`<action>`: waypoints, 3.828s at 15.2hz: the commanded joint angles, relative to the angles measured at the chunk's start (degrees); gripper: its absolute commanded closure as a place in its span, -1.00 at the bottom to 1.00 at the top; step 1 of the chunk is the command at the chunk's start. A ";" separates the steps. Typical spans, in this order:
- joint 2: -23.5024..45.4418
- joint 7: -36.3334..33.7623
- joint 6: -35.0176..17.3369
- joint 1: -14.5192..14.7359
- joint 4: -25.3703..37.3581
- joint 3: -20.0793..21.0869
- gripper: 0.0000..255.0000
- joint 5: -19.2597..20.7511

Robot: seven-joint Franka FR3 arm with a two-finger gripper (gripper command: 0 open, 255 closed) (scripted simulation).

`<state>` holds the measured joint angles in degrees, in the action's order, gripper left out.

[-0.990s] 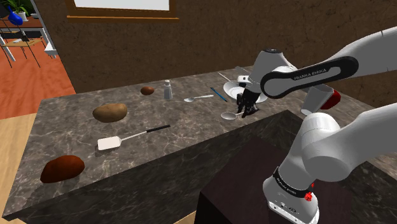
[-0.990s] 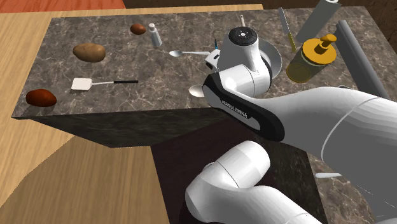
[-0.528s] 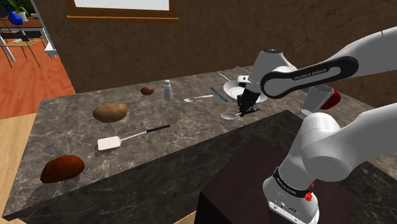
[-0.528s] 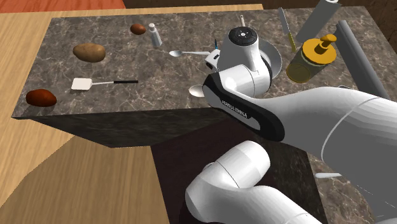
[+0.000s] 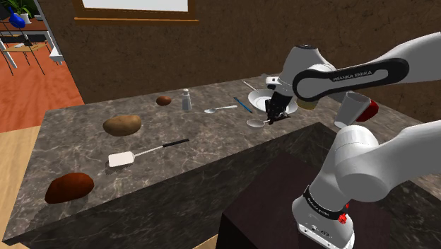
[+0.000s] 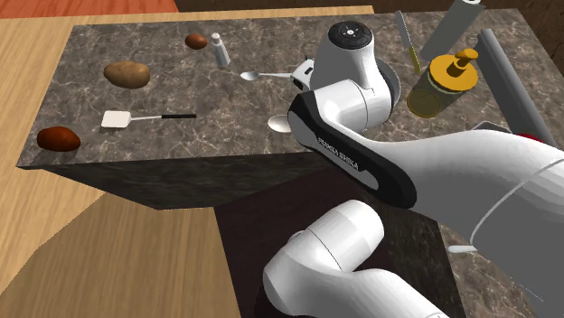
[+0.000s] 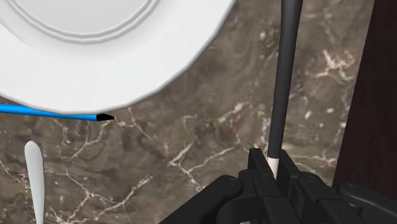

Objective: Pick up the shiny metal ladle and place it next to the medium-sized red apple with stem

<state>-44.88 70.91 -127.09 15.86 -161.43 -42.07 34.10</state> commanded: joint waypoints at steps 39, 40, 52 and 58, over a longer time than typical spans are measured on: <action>-13.94 10.53 31.64 -3.54 19.43 6.89 1.00 -5.03; -14.77 11.86 32.36 -4.35 19.63 6.11 1.00 -4.26; -19.99 28.55 39.27 -10.85 27.07 -4.65 1.00 5.12; -19.98 36.94 41.54 -11.29 34.02 -10.57 1.00 9.41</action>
<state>-64.37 106.21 -86.15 5.17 -128.20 -51.89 42.73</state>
